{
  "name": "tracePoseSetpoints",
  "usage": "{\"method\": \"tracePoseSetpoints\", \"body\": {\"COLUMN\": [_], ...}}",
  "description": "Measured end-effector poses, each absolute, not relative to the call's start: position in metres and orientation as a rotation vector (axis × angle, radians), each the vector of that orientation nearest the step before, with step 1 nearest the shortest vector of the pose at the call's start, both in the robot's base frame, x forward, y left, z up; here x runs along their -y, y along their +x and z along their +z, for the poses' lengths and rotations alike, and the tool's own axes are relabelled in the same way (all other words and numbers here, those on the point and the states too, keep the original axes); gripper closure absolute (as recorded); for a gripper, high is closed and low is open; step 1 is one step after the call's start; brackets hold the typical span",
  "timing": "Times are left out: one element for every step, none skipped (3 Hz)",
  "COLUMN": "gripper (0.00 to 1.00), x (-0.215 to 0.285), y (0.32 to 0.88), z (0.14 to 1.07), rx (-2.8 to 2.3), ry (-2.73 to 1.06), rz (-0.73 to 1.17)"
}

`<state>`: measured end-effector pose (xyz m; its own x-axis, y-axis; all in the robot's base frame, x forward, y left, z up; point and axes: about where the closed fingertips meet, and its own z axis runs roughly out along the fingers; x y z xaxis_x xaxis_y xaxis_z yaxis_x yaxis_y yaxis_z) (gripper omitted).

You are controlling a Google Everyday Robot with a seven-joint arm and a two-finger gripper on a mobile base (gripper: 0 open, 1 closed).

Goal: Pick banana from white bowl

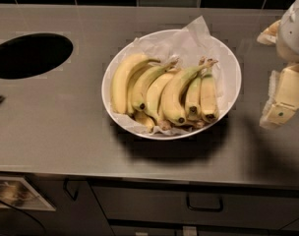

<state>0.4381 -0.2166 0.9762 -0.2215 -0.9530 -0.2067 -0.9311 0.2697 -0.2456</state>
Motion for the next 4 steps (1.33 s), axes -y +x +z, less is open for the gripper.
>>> {"method": "tracePoseSetpoints", "body": {"gripper": [0.0, 0.0, 0.0, 0.0], "x": [0.217, 0.185, 0.145, 0.113], "y": [0.438, 0.447, 0.456, 0.459], "z": [0.976, 0.977, 0.971, 0.984], "rx": [-2.231, -2.128, -2.014, -1.858], "ry": [-1.725, -1.86, -2.03, -2.183], "rz": [-0.098, -0.085, -0.051, -0.078]}}
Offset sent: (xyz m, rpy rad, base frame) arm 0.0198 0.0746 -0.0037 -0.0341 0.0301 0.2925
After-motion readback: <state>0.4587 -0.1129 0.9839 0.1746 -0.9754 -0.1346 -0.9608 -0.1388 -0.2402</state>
